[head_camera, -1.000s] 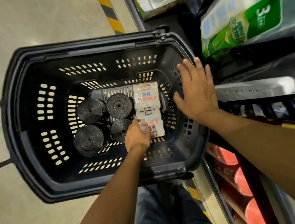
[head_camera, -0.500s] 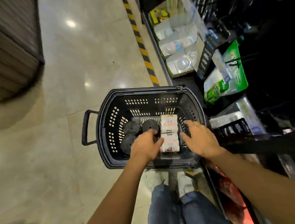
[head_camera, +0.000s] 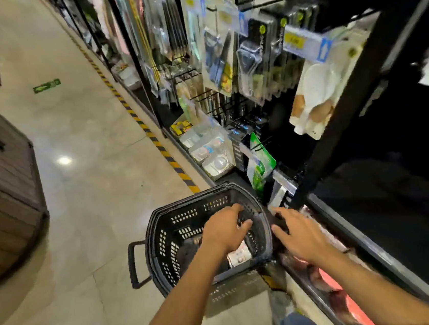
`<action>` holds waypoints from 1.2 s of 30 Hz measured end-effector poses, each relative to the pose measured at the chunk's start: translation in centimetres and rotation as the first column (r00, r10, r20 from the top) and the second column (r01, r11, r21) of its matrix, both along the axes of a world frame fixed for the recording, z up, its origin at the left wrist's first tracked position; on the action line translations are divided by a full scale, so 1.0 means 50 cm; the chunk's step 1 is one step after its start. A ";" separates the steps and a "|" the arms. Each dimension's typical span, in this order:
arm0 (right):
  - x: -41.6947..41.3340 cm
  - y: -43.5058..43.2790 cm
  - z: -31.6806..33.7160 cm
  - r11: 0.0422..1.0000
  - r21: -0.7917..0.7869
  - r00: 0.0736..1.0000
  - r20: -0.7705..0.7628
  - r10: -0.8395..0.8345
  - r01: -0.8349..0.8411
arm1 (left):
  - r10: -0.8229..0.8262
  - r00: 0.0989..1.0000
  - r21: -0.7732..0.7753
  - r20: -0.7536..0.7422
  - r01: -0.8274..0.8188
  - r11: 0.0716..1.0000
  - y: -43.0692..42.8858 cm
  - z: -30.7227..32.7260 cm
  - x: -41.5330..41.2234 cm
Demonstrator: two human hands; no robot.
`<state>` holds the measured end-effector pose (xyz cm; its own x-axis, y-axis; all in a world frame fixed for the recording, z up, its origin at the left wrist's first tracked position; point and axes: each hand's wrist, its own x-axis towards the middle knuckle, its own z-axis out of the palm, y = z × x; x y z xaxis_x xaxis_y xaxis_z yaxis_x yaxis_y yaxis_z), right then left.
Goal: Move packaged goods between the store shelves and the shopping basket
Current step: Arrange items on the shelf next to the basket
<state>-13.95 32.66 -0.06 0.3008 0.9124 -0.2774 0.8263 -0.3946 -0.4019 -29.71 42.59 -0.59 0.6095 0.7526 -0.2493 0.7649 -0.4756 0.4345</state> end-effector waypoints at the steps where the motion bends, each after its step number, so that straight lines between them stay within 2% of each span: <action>1: -0.004 -0.026 0.012 0.999 0.014 0.999 0.008 -0.040 0.040 | -0.052 0.999 0.017 0.013 0.052 0.999 -0.012 0.016 0.008; 6: -0.002 -0.176 0.062 0.957 0.071 0.959 0.018 -0.282 0.280 | -0.312 0.949 0.046 0.045 0.310 0.950 -0.100 0.070 0.064; 12: 0.046 -0.376 0.099 0.823 0.122 0.825 0.054 -0.563 0.554 | -0.537 0.842 0.068 0.054 0.534 0.843 -0.227 0.101 0.172; 19: 0.129 -0.578 0.109 0.654 0.124 0.657 0.021 -0.753 0.746 | -0.667 0.740 0.044 0.091 0.666 0.745 -0.359 0.119 0.332; 24: 0.229 -0.687 0.074 0.556 0.102 0.558 0.006 -0.830 0.825 | -0.620 0.779 -0.078 0.090 0.626 0.776 -0.427 0.099 0.472; 28: 0.341 -0.728 0.016 0.606 0.021 0.604 0.065 -0.795 0.795 | -0.528 0.848 -0.189 0.052 0.528 0.828 -0.462 0.042 0.592; 36: 0.470 -0.719 -0.098 0.819 -0.130 0.829 0.132 -0.544 0.559 | -0.429 0.902 -0.279 -0.042 0.401 0.872 -0.500 -0.129 0.750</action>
<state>9.52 -3.31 -4.98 0.7694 0.5333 -0.3517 0.4791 -0.8459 -0.2345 7.79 17.59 -7.04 0.8131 0.3364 -0.4750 0.5674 -0.6406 0.5174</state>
